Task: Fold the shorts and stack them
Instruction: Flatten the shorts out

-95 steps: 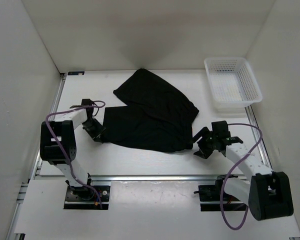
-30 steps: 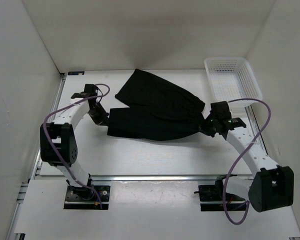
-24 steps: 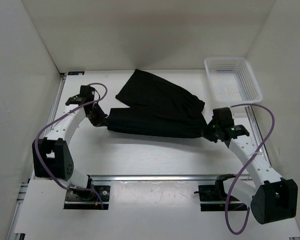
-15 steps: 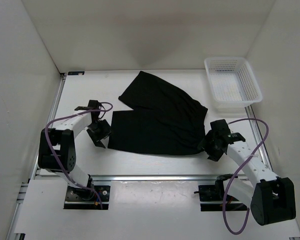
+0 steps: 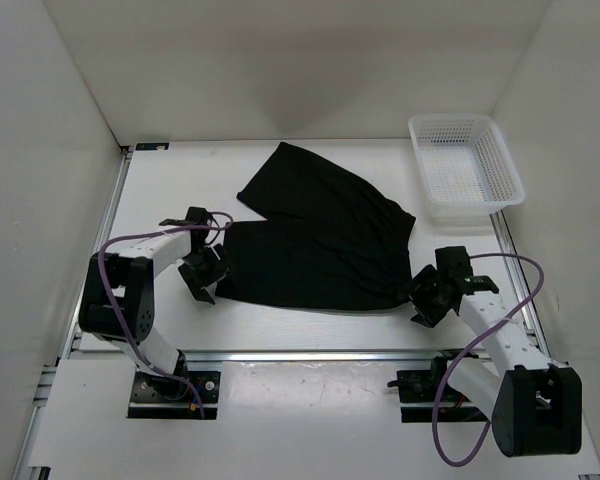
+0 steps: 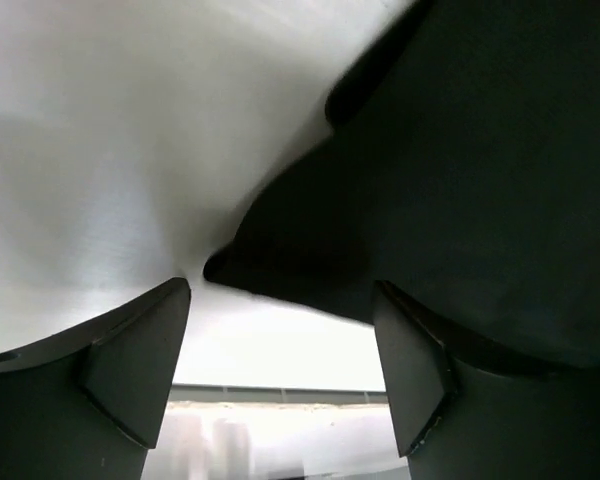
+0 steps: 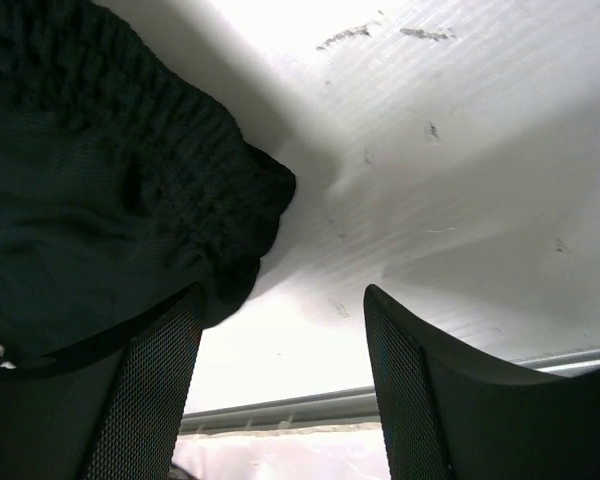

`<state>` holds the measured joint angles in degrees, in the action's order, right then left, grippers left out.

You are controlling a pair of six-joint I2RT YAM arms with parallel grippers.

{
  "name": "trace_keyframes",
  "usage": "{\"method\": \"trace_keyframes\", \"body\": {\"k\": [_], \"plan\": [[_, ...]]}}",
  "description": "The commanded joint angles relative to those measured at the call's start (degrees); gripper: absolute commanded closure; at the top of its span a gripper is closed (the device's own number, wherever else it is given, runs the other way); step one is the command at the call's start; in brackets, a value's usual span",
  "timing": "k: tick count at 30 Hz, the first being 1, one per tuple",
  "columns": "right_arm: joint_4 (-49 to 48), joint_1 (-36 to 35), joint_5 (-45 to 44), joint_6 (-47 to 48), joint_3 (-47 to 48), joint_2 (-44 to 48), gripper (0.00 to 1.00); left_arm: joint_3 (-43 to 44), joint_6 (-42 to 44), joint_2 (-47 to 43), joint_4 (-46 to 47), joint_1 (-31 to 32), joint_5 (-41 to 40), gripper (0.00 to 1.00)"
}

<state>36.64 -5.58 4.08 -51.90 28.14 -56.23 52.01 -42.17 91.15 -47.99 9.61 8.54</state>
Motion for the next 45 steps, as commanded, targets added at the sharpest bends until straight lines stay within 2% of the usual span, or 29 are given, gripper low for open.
{"method": "trace_keyframes", "body": {"k": [1,4,5,6,7,8,10,11,12,19,23,25,31,32,33,34,35,37,41,43,45], "plan": [[-4.37,1.01,3.39,-1.18,-0.98,0.33,0.33,0.98,-1.50,3.49,3.16,1.37,0.34,0.16],[-9.54,1.01,3.39,-1.80,-2.48,-0.90,0.40,3.26,-1.51,7.01,3.87,1.91,0.34,0.38],[-11.31,1.01,3.39,-1.80,-2.48,-2.56,0.46,3.80,-0.81,7.54,3.87,1.91,1.04,0.48],[-12.98,1.01,3.39,-1.28,-2.48,-3.44,0.49,4.32,-0.81,7.55,3.87,1.91,1.04,0.76],[-15.35,1.01,3.39,-0.49,-2.48,-4.49,0.53,5.03,-0.81,8.24,3.87,1.91,1.04,0.87],[-15.90,1.01,3.39,0.13,-1.43,-6.68,0.68,5.55,-0.20,8.25,3.87,1.91,1.57,0.90],[-15.90,1.01,3.39,2.14,0.94,-8.63,0.86,7.04,-0.19,7.47,3.87,1.91,2.10,0.90],[-13.46,1.01,1.74,2.94,4.08,-9.16,0.98,7.66,0.33,6.76,3.87,1.91,2.62,0.90],[-12.31,1.01,0.94,3.81,5.77,-9.16,1.00,8.37,0.34,5.97,3.08,1.21,2.63,0.90],[-2.72,1.01,-4.68,11.11,18.25,-5.66,1.00,19.78,1.47,-1.50,-3.59,-1.87,0.96,0.90],[0.00,1.01,-3.99,12.43,18.27,-2.58,1.00,23.31,2.01,-5.44,-7.29,-3.37,0.34,0.90],[1.93,0.49,-3.29,12.44,17.04,0.40,1.00,21.74,2.01,-7.38,-8.00,-3.37,-0.18,0.90],[8.17,-0.13,-0.66,12.44,6.68,10.25,1.00,6.02,0.34,-18.02,-8.53,-3.37,-0.71,0.90],[8.88,-0.13,0.22,12.44,5.53,12.44,0.93,4.09,0.34,-20.29,-8.53,-3.37,-0.71,0.90],[10.36,-0.13,1.10,12.44,4.65,13.33,0.78,1.63,-0.27,-20.92,-8.53,-3.37,-1.41,0.79],[11.16,-0.13,1.89,12.44,4.03,14.12,0.51,1.08,-0.28,-20.93,-8.53,-3.97,-2.03,0.68],[12.13,-0.13,1.29,12.96,4.03,14.65,0.42,1.08,-0.28,-20.93,-8.53,-3.98,-2.03,0.51],[13.71,-0.13,-0.12,12.96,5.43,14.65,0.29,5.09,1.12,-18.57,-8.53,-3.98,-2.55,0.26],[13.02,-0.13,-5.64,10.33,11.73,8.44,0.27,17.40,3.15,-9.61,-8.53,-3.20,-4.39,0.25],[10.22,-0.13,-6.71,10.33,14.30,5.70,0.31,25.72,4.55,-2.15,-8.53,-2.40,-5.01,0.28],[8.28,-0.13,-8.03,10.33,17.72,1.31,0.40,31.28,5.96,6.17,-8.53,-1.09,-5.02,0.33]]}}
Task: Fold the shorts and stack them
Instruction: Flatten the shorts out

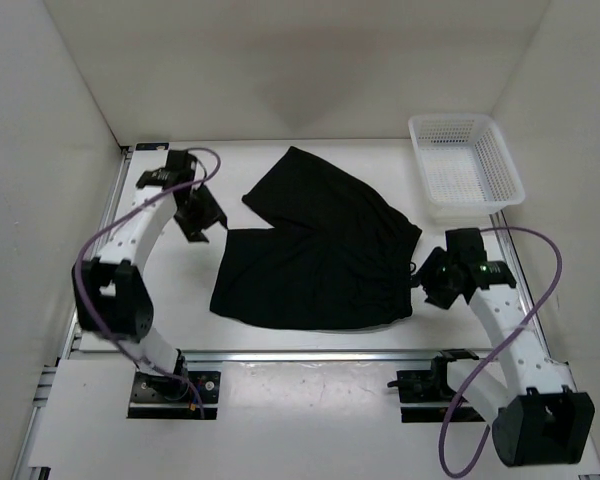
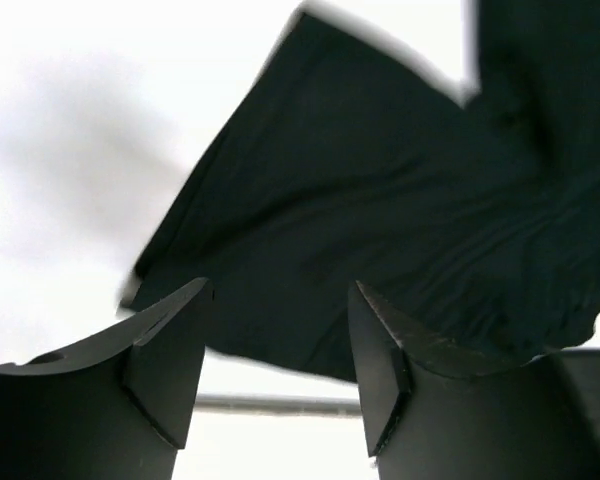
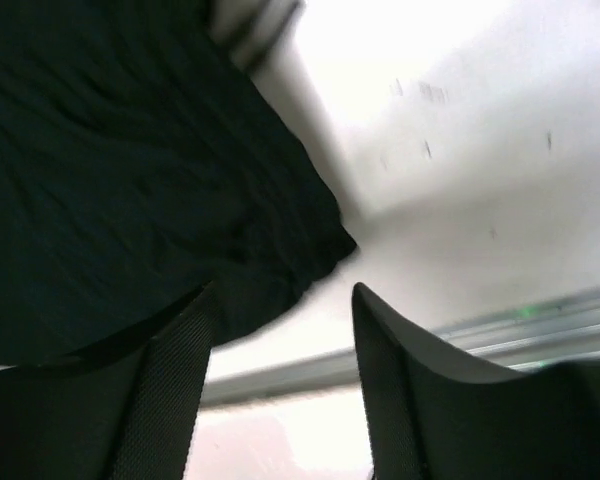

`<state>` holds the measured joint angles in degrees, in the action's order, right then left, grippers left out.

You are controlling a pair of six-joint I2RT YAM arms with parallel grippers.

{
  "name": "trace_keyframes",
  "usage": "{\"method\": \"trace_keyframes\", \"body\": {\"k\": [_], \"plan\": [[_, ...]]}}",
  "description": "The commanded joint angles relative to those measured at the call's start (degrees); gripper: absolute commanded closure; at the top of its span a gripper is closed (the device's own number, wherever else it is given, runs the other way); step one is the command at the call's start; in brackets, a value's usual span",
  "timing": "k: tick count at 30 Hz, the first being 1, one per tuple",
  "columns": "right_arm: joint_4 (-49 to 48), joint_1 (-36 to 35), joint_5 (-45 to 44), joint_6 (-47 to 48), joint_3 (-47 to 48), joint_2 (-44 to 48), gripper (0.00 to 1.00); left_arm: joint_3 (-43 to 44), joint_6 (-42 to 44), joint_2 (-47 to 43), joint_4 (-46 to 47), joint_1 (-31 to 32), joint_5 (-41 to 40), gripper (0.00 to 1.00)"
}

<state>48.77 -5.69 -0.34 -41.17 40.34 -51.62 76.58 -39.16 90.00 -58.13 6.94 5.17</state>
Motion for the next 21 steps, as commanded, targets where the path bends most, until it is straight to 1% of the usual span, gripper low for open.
{"method": "trace_keyframes", "body": {"k": [1,2,3,4,5,6,7,8,9,10,11,13,14,17,18,21], "plan": [[-5.78,-0.02,-3.62,-0.40,6.59,-4.88,0.44,12.49,3.55,10.26,1.61,1.59,-1.65,0.33],[-6.58,-0.02,-4.23,-0.40,7.55,-8.20,0.52,15.42,3.56,13.16,1.01,1.59,-1.65,0.33],[-7.37,-0.02,-5.28,-0.40,8.52,-9.89,0.56,18.40,4.17,16.15,0.48,2.11,-1.65,0.33],[-7.99,-0.02,-5.81,-0.40,10.44,-13.30,0.59,24.35,4.18,22.01,-0.31,2.11,-1.65,0.31],[-8.78,-0.02,-6.42,-0.40,11.51,-14.99,0.64,27.19,4.18,24.76,-1.80,2.11,-1.04,0.29],[-8.78,-0.02,-6.95,0.29,12.39,-16.66,0.65,29.92,4.18,27.23,-2.33,2.64,-1.04,0.25],[-9.65,0.50,-6.96,0.30,13.18,-19.63,0.66,35.08,4.18,31.77,-2.86,2.64,-1.04,0.23],[-9.66,0.51,-6.96,0.30,14.67,-21.06,0.66,37.66,4.18,33.91,-3.56,3.16,-1.04,0.21],[-10.36,0.51,-6.26,0.99,15.38,-22.20,0.63,40.21,4.18,35.93,-3.57,3.17,-1.04,0.20],[-10.37,1.12,-6.25,1.00,15.91,-24.30,0.61,45.10,4.18,39.95,-4.27,3.69,-1.04,0.19],[-10.97,1.12,-5.30,1.00,15.91,-25.19,0.55,47.59,4.18,42.00,-4.27,3.70,-1.04,0.19],[-11.51,2.61,-2.92,1.53,16.62,-27.73,0.51,52.60,4.18,46.04,-5.76,3.70,-1.04,0.19],[-12.29,2.62,-2.13,1.53,17.14,-28.53,0.50,57.06,4.18,49.80,-5.77,4.22,-1.04,0.20],[-12.82,3.93,0.24,1.53,17.67,-31.17,0.48,62.53,4.18,55.10,-6.56,4.22,-0.51,0.26],[-12.83,3.94,0.25,1.53,17.67,-32.31,0.48,63.25,4.18,55.98,-6.56,4.22,0.45,0.31],[-12.83,3.94,0.78,1.53,18.29,-33.98,0.48,63.26,3.57,57.22,-4.45,4.22,3.18,0.41]]}}
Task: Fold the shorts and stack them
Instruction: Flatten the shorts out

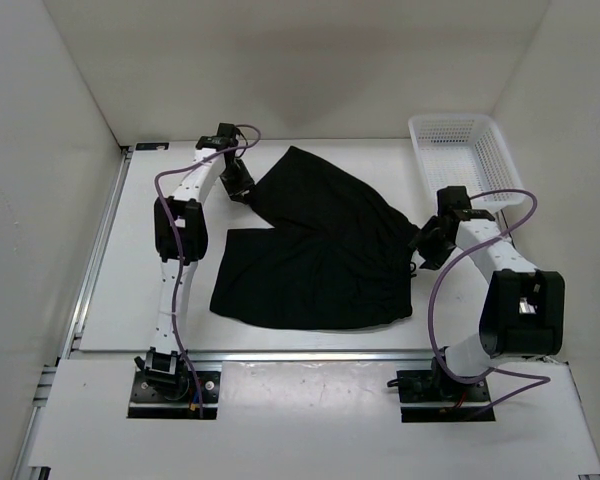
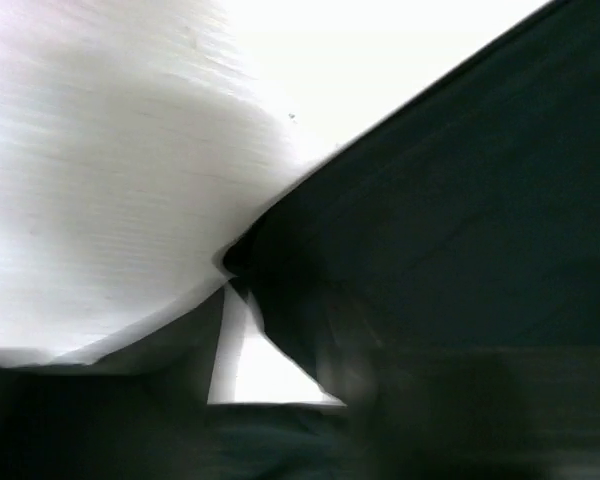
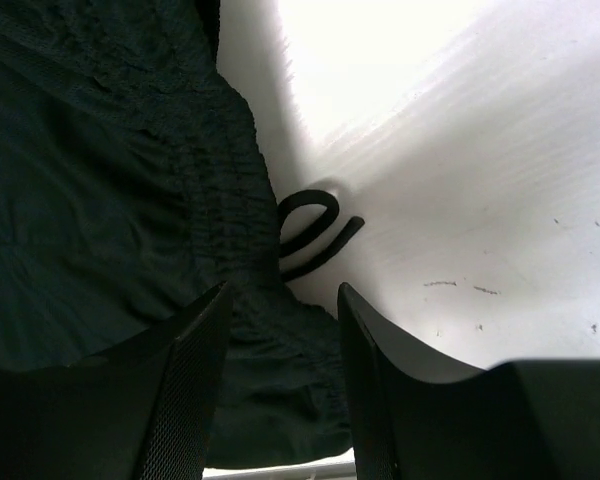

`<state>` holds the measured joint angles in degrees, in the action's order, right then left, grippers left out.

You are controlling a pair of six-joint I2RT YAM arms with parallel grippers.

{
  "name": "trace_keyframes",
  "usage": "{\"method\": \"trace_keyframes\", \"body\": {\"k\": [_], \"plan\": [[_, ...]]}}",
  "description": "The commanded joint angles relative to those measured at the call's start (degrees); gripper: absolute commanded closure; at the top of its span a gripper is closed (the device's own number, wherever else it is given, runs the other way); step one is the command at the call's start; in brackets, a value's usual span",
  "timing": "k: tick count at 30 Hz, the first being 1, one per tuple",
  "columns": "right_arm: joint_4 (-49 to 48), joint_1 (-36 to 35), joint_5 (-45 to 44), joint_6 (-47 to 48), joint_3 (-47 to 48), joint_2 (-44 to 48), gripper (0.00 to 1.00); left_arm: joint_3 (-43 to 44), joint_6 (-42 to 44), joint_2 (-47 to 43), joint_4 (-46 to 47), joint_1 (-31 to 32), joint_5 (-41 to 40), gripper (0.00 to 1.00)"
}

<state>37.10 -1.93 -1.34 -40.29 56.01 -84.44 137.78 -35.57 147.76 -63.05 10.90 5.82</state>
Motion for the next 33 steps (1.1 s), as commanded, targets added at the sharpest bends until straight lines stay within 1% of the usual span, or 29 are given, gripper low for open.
{"method": "trace_keyframes", "body": {"k": [1,2,3,4,5,6,8,9,10,12,15,19,21,22,23,24,25,26,27,28,29,30,31,32,33], "plan": [[-1.68,0.18,2.31,0.65,3.31,-1.16,0.48,1.28,-0.02,-0.55,0.99,0.27,3.05,0.62],[-1.68,0.18,2.31,0.65,3.84,-1.94,0.48,1.27,-0.02,-0.55,1.00,-0.34,3.57,0.78],[-1.68,0.18,2.31,1.18,3.85,-2.47,0.48,0.22,-0.02,-0.55,1.00,-0.35,3.58,0.90],[-1.68,0.18,2.31,1.18,4.45,-2.48,0.48,-0.57,-0.02,-0.55,1.00,-1.04,3.58,0.90],[-1.68,0.18,3.01,1.18,4.46,-2.48,0.48,-1.97,-0.02,-2.46,1.00,-2.27,3.58,0.90],[-1.68,0.18,3.01,1.18,4.98,-3.00,0.48,-6.16,-0.02,-3.87,1.00,-2.98,2.88,0.90],[-1.68,0.18,3.72,1.18,4.99,-3.01,0.48,-11.01,-0.02,-7.12,3.45,-4.65,0.60,0.90],[-1.68,0.18,4.50,1.18,4.99,-3.53,0.48,-15.30,-0.55,-10.01,4.15,-6.57,-0.02,0.90],[-2.29,0.18,5.47,1.18,4.99,-3.53,0.48,-17.00,-0.55,-11.17,4.86,-7.46,-0.55,0.90],[-2.30,0.18,6.35,1.18,4.99,-4.06,0.48,-19.46,0.15,-12.49,5.39,-9.74,-0.55,0.90],[-2.82,0.18,7.67,1.71,4.99,-4.06,0.47,-20.00,0.77,-13.12,4.61,-10.54,-0.55,0.90],[-2.82,0.18,8.72,1.71,3.15,-2.40,0.44,-22.10,1.90,-14.87,3.19,-11.07,-4.32,0.90],[-2.82,0.18,8.73,1.71,1.49,-1.17,0.43,-23.60,1.91,-16.36,3.19,-11.07,-4.95,0.80],[-2.82,0.18,9.25,2.23,0.86,0.14,0.41,-24.82,2.61,-17.93,3.19,-11.77,-4.95,0.70],[-2.82,0.18,9.25,2.24,0.16,0.77,0.39,-24.84,3.40,-18.82,3.19,-11.77,-4.95,0.53],[-2.82,0.18,9.95,2.24,-0.54,1.47,0.39,-25.62,3.40,-19.79,2.50,-12.38,-4.95,0.27],[-2.22,0.18,9.96,2.76,-2.20,2.87,0.39,-26.67,4.10,-22.14,1.97,-12.39,-4.95,0.19],[-1.69,0.18,10.57,2.76,-3.09,3.75,0.38,-27.64,4.11,-23.82,1.09,-12.39,-5.90,0.16],[-1.68,0.18,10.57,3.29,-4.14,5.67,0.38,-28.95,4.72,-28.01,1.08,-12.39,-7.48,0.12],[-1.68,0.18,11.18,3.29,-5.20,6.91,0.38,-30.79,4.72,-30.58,1.08,-12.91,-8.36,0.12],[-1.07,0.18,11.71,3.29,-7.73,8.23,0.36,-35.77,4.03,-33.48,1.08,-12.92,-8.37,0.12],[-1.07,0.18,11.72,3.29,-9.06,10.85,0.34,-39.04,3.50,-36.46,1.69,-13.53,-8.90,0.15],[-0.54,0.18,11.72,3.29,-10.38,12.27,0.33,-42.55,2.97,-42.93,2.31,-14.14,-8.12,0.16],[-0.54,0.18,12.24,3.29,-11.70,13.68,0.32,-50.33,1.66,-46.30,2.84,-14.15,-7.50,0.20],[-0.54,0.18,12.76,3.29,-14.32,16.22,0.32,-54.50,0.86,-49.47,3.54,-14.15,-6.02,0.21]]}}
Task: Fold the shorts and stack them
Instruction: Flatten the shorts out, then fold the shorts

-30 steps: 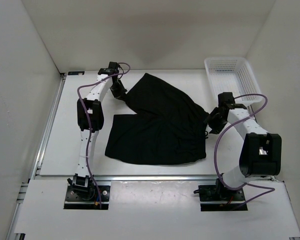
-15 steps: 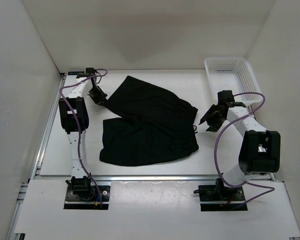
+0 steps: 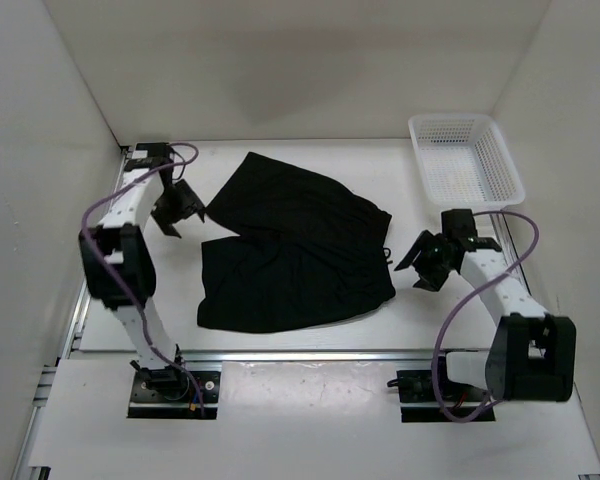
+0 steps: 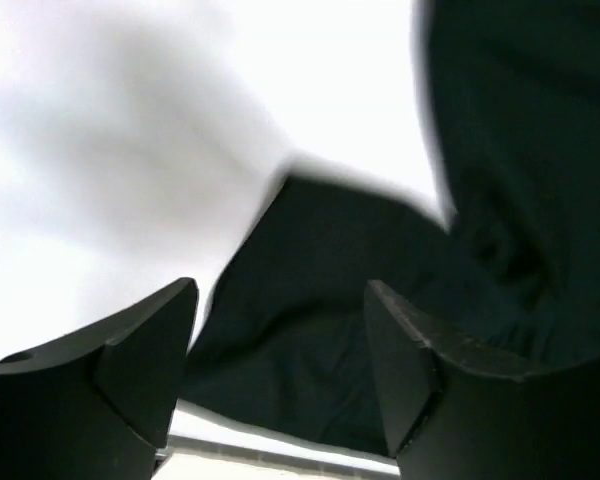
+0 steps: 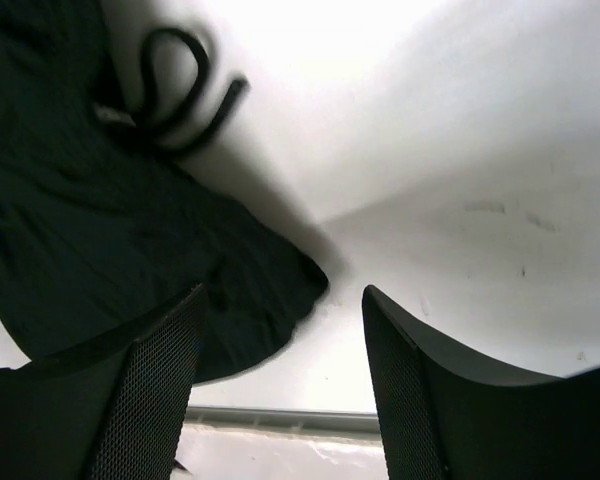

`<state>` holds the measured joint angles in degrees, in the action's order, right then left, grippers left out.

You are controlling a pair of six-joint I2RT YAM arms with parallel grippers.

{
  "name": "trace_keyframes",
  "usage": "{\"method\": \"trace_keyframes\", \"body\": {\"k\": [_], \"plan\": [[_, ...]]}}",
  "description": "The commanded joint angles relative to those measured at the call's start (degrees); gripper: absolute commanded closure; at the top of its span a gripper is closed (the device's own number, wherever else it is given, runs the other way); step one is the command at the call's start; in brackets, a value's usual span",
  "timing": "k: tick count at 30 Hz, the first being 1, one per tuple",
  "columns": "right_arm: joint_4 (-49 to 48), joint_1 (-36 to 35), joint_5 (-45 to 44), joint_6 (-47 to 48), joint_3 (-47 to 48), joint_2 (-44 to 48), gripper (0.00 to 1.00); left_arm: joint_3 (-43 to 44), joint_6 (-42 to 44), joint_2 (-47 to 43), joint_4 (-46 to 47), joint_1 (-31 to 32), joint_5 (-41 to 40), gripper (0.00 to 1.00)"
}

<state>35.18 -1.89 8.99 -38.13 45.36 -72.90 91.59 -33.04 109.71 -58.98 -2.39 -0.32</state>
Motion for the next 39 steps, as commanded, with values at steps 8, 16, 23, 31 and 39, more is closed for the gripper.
{"method": "trace_keyframes", "body": {"k": [8,16,23,31,39], "plan": [[1.91,0.13,6.30,-0.19,-11.69,12.87,0.28,-45.93,-14.49,-36.20,0.09,3.18,2.25,0.29],[1.91,0.13,8.85,-0.72,-12.23,13.40,0.27,-53.45,-19.69,-37.56,4.66,4.59,7.61,0.22],[-0.80,0.13,9.99,-2.39,-14.33,13.93,0.27,-53.27,-19.70,-27.90,9.23,5.90,5.68,0.56],[-12.14,0.13,14.46,-6.69,-18.65,8.58,0.35,-52.13,-19.70,-29.81,9.76,6.44,6.29,0.89],[-21.65,0.13,15.71,-8.45,-17.69,1.98,0.72,-48.19,-19.70,-35.87,5.02,6.44,5.68,0.89]]}}
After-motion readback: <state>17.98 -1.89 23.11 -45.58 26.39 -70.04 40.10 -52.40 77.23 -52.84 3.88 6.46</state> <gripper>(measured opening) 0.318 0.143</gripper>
